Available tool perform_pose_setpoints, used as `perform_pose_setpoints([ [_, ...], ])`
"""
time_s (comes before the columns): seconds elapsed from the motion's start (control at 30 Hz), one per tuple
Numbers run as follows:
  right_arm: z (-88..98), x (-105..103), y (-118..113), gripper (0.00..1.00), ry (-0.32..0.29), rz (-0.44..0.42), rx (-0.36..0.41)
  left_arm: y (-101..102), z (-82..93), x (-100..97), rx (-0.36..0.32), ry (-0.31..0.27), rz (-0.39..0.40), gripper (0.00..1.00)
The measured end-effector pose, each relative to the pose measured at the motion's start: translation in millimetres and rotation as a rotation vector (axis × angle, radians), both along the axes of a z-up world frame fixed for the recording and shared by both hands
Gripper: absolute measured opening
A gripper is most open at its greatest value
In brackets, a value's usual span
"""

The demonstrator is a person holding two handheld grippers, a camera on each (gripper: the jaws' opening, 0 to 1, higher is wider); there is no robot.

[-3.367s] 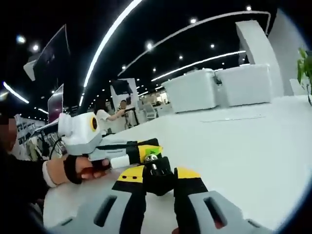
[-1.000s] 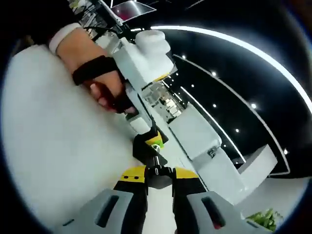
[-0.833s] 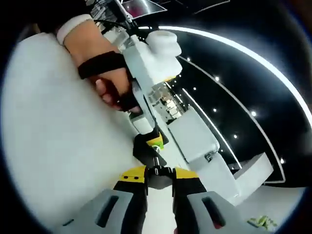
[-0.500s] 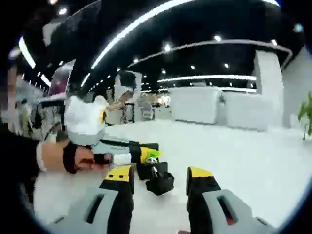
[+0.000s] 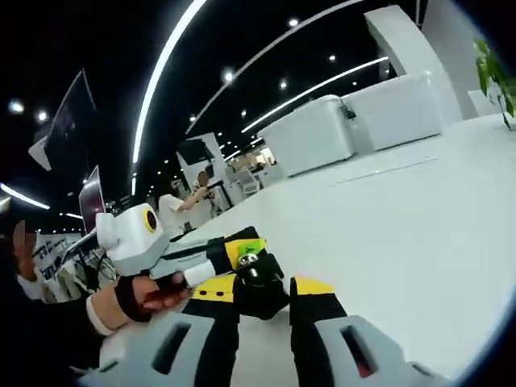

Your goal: Clamp the fixed fixture on the desktop, loosen the retaining clip, secure it to the edge of the desk, and tighten the retaining clip.

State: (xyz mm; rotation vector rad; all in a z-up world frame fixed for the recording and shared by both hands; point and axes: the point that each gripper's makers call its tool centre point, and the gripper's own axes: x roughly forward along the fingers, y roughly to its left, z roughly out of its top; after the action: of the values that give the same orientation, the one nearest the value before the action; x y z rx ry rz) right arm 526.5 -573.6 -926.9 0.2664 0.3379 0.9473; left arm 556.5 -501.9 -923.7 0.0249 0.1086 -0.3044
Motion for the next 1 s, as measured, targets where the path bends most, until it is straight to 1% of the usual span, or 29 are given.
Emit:
perform_pose_setpoints([
  [0.13, 5.3, -1.7, 2.1, 0.18, -0.126, 0.028, -0.071, 0.0, 0.0, 0.2, 0.004, -0.001, 0.001, 0.04],
  [0.17, 5.8, -4.0, 2.6, 0.18, -0.149, 0.029, -0.088, 0.1, 0.0, 0.2, 0.004, -0.001, 0.001, 0.04],
  [0.2, 6.6, -5.7, 3.2, 0.17, -0.193, 0.033, -0.117, 0.0, 0.0, 0.2, 0.005, -0.002, 0.001, 0.04],
  [0.23, 7.7, -6.6, 4.0, 0.17, -0.248, 0.038, -0.149, -0.2, 0.1, 0.2, 0.006, -0.002, 0.001, 0.04],
  [0.33, 10.8, -11.1, 7.2, 0.17, -0.464, 0.056, -0.279, -0.1, 0.0, 0.0, 0.005, -0.002, 0.001, 0.04],
  [0.37, 11.0, -12.6, 8.0, 0.17, -0.525, 0.059, -0.314, -0.2, 0.0, -0.1, 0.006, -0.002, 0.002, 0.04],
  [0.4, 11.0, -13.6, 8.5, 0.17, -0.55, 0.055, -0.33, -0.2, 0.0, -0.2, 0.007, -0.002, 0.002, 0.04],
  [0.53, 11.3, -18.8, 12.3, 0.17, -0.799, 0.052, -0.504, -0.2, 0.0, -0.4, 0.008, -0.002, 0.002, 0.04],
  [0.6, 10.1, -20.6, 14.1, 0.17, -0.899, 0.048, -0.586, -0.2, -0.1, -0.4, 0.008, -0.002, 0.002, 0.04],
  [0.67, 9.0, -22.8, 16.1, 0.17, -1.013, 0.055, -0.67, -0.1, -0.2, -0.4, 0.008, -0.003, 0.003, 0.04],
  [0.73, 7.1, -24.7, 17.8, 0.17, -1.102, 0.062, -0.738, -0.1, -0.2, -0.6, 0.011, -0.003, 0.002, 0.04],
  [0.77, 6.3, -26.0, 18.0, 0.17, -1.129, 0.066, -0.758, -0.2, -0.2, -0.7, 0.015, -0.004, 0.001, 0.04],
  [0.93, 8.0, -26.3, 17.0, 0.17, -1.12, 0.062, -0.752, -0.1, -0.5, -0.1, 0.014, -0.004, 0.002, 0.04],
  [1.0, 8.6, -25.7, 16.4, 0.18, -1.118, 0.074, -0.745, 0.0, -0.5, -0.1, 0.012, -0.003, 0.001, 0.04],
])
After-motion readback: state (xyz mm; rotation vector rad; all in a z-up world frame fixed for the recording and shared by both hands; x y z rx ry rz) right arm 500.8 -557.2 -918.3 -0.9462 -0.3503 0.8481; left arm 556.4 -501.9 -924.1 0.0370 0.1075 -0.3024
